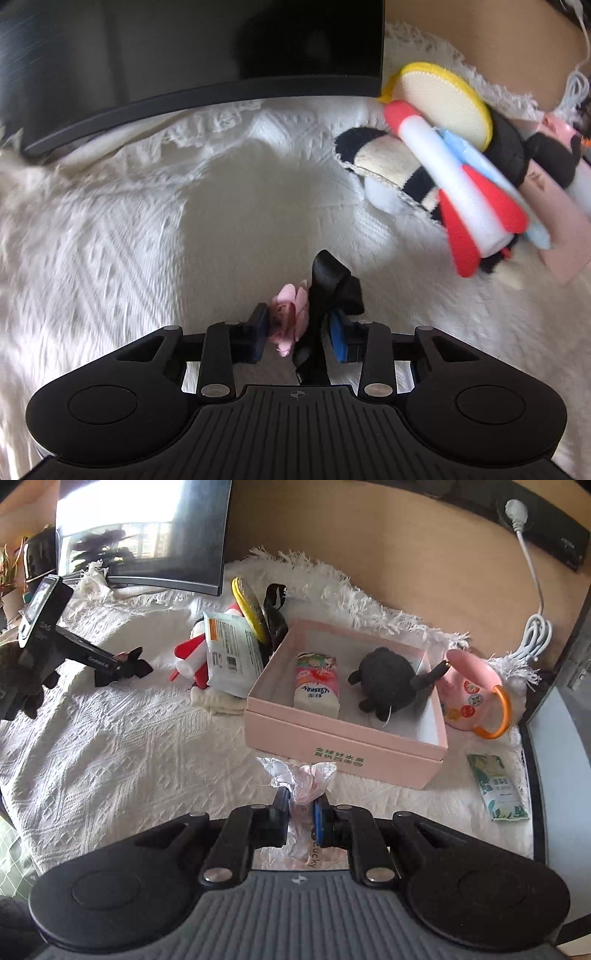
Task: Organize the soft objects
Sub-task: 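Grasp the clear plastic bag with the right gripper while the left grasps the black hair tie, then carry the bag and hair tie into the pink box and open both grippers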
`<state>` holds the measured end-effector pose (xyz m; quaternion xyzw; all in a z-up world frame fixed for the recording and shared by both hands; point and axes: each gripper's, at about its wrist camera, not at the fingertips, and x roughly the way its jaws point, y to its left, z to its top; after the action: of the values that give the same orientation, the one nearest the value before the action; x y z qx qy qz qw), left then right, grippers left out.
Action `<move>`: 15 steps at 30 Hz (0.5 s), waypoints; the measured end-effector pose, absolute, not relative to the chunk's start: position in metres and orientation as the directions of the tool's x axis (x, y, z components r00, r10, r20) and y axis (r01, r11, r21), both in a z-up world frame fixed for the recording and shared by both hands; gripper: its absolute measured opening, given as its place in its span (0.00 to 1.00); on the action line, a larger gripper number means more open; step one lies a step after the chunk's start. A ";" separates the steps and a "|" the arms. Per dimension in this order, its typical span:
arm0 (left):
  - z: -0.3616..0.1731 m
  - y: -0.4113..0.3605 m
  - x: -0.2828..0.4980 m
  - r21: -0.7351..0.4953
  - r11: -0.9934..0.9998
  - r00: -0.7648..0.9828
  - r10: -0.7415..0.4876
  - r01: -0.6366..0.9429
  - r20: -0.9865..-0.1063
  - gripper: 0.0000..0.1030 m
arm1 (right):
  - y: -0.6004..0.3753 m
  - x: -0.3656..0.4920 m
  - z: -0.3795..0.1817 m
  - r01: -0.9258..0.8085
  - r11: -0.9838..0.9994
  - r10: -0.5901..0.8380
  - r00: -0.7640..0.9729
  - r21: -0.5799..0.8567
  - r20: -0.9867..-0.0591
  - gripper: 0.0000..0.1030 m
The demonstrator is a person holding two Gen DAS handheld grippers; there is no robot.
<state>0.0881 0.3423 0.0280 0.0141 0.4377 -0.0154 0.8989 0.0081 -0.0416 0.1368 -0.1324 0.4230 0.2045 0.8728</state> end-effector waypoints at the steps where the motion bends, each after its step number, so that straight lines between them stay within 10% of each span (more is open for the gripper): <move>1: 0.032 0.339 0.081 -0.003 0.999 0.619 -0.030 0.044 -0.785 0.37 | -0.043 0.008 0.138 -0.473 0.879 0.246 0.562 -0.062 -0.790 0.13; 15: 0.063 0.182 -0.020 -0.298 0.911 0.491 -0.406 0.286 -0.771 0.37 | -0.084 -0.005 0.141 -0.441 0.898 0.270 0.568 -0.010 -0.778 0.13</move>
<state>-0.0199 0.1815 0.0625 -0.0648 0.4627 -0.2009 0.8610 -0.0052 -0.0843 0.1408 -0.1020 0.4186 0.2021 0.8795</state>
